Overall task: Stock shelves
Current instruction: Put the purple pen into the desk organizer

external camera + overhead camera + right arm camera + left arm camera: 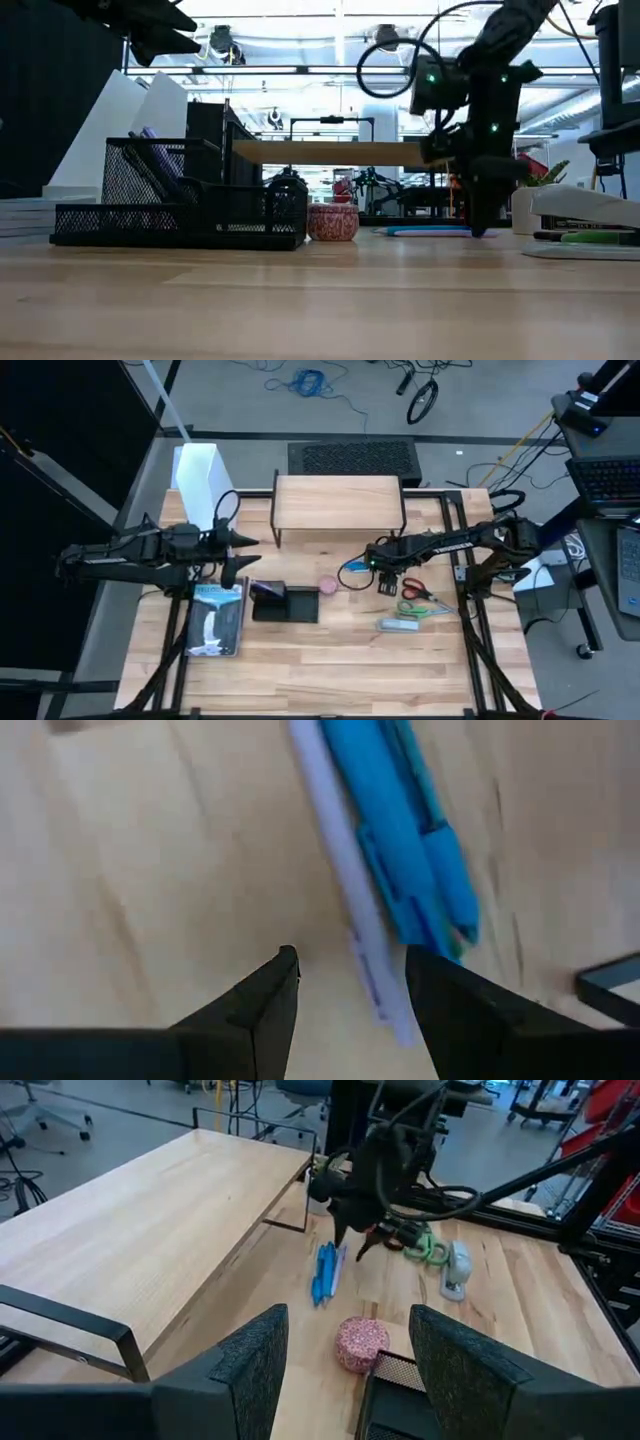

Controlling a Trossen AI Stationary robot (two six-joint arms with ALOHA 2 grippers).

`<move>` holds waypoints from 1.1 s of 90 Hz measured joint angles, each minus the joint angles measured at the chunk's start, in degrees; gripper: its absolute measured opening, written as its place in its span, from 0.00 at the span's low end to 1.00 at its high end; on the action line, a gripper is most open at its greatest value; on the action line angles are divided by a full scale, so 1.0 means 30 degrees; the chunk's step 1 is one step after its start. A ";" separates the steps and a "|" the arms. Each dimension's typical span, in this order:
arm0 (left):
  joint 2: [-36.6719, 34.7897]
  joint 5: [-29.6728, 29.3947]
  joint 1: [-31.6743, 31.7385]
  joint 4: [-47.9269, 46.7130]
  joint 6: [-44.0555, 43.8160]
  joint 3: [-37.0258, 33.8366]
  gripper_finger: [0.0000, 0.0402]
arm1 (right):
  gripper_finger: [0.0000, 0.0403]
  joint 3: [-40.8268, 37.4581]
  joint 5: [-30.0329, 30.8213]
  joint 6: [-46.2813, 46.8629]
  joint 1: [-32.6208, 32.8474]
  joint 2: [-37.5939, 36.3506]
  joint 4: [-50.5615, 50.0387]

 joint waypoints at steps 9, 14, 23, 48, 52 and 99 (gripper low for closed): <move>0.0000 -0.0007 0.0003 0.0000 -0.0067 0.0000 0.49 | 0.40 -0.0164 -0.0272 -0.0083 -0.0362 -0.0025 0.0126; 0.0000 -0.0007 0.0000 0.0003 -0.0067 0.0000 0.49 | 0.39 -0.0258 -0.0596 -0.0226 -0.0459 -0.0028 0.0306; 0.0000 -0.0007 0.0000 0.0007 -0.0067 0.0000 0.49 | 0.39 -0.0376 -0.0899 -0.0353 -0.0456 -0.0040 0.0580; 0.0000 -0.0007 0.0000 0.0011 -0.0073 0.0000 0.49 | 0.37 -0.1568 -0.1562 -0.0106 -0.0398 -0.0135 0.1484; 0.0000 -0.0003 0.0000 0.0007 -0.0068 0.0000 0.49 | 0.34 -0.1612 -0.1652 -0.0018 -0.0398 -0.0135 0.1539; 0.0000 -0.0005 0.0002 0.0022 -0.0073 0.0000 0.49 | 0.02 -0.1778 -0.2964 0.0859 0.0011 -0.0386 0.2277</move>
